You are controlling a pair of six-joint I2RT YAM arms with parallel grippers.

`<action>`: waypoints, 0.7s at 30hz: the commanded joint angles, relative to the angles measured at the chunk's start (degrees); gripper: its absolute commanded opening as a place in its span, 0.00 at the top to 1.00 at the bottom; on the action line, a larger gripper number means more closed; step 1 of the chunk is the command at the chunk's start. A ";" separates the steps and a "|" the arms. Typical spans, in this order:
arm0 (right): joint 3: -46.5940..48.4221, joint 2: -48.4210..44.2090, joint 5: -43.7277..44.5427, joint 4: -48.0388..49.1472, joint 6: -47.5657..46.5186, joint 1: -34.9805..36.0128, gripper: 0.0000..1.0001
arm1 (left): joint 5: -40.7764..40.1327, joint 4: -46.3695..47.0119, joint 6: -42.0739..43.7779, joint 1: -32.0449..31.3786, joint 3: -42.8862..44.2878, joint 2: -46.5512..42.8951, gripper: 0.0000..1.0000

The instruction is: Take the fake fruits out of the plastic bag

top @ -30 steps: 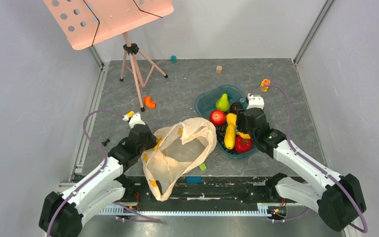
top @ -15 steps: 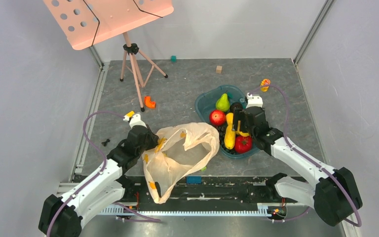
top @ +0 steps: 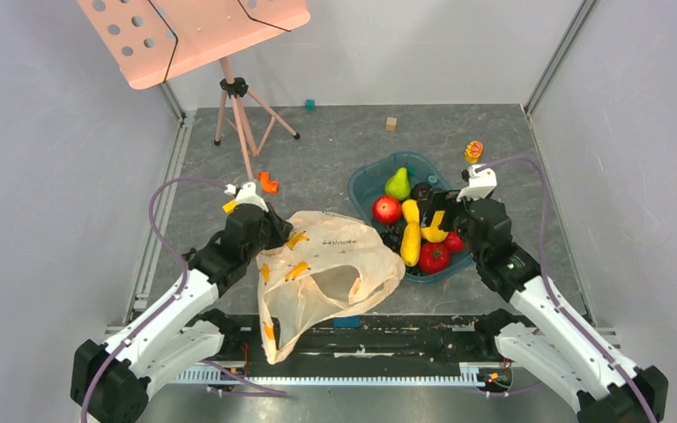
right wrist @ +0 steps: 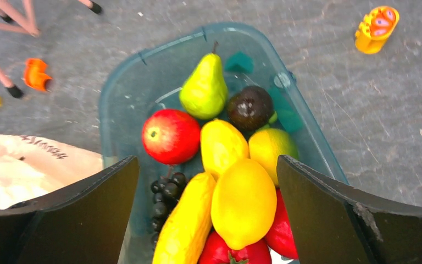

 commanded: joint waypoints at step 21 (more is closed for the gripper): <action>1.93 -8.75 -40.84 14.88 3.64 0.83 0.20 | 6.91 -2.56 1.28 -0.13 7.58 4.76 0.98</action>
